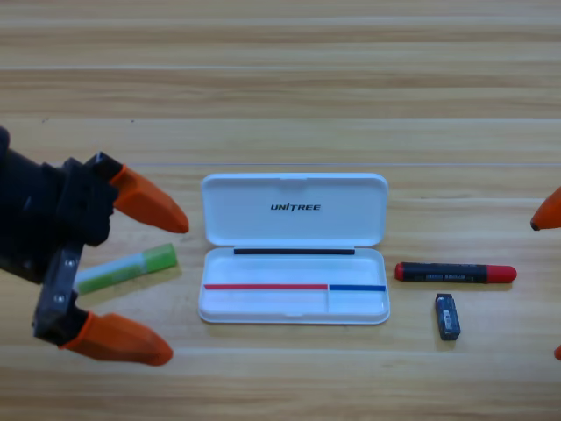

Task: Clean up eraser and pencils

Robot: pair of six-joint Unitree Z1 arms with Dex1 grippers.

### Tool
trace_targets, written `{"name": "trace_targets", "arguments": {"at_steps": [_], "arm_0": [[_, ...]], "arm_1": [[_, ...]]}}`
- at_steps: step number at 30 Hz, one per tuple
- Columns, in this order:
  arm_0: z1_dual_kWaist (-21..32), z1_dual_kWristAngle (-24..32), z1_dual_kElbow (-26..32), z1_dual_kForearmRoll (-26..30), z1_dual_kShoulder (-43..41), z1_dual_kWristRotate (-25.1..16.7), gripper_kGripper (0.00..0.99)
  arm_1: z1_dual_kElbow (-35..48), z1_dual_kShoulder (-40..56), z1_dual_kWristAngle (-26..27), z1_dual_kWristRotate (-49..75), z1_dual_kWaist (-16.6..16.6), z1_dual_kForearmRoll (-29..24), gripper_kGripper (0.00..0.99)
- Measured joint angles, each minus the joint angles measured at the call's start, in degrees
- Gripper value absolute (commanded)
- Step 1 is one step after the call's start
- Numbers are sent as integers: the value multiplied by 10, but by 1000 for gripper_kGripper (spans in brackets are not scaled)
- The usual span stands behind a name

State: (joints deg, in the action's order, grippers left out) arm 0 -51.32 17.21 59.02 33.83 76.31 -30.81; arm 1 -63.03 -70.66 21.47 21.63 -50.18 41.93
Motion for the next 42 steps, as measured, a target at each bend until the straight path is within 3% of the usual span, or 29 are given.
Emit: {"name": "trace_targets", "arguments": {"at_steps": [17,21,26,30,35,42], "arm_0": [[-9,-30,0,9,13,-13,990],[-9,-85,3,22,15,-18,990],[-9,-195,74,109,24,-31,990],[-8,-277,146,191,50,-40,990],[9,-286,218,277,114,-40,989],[40,-286,222,300,173,-36,986]], "arm_1": [[5,0,-30,-30,0,0,988],[5,0,-127,-64,0,0,986],[-1,-17,-206,-153,1,4,983],[-36,-90,-273,-250,5,19,982],[-67,-190,-269,-337,21,33,986],[-106,-332,-247,-460,46,44,989]]}}
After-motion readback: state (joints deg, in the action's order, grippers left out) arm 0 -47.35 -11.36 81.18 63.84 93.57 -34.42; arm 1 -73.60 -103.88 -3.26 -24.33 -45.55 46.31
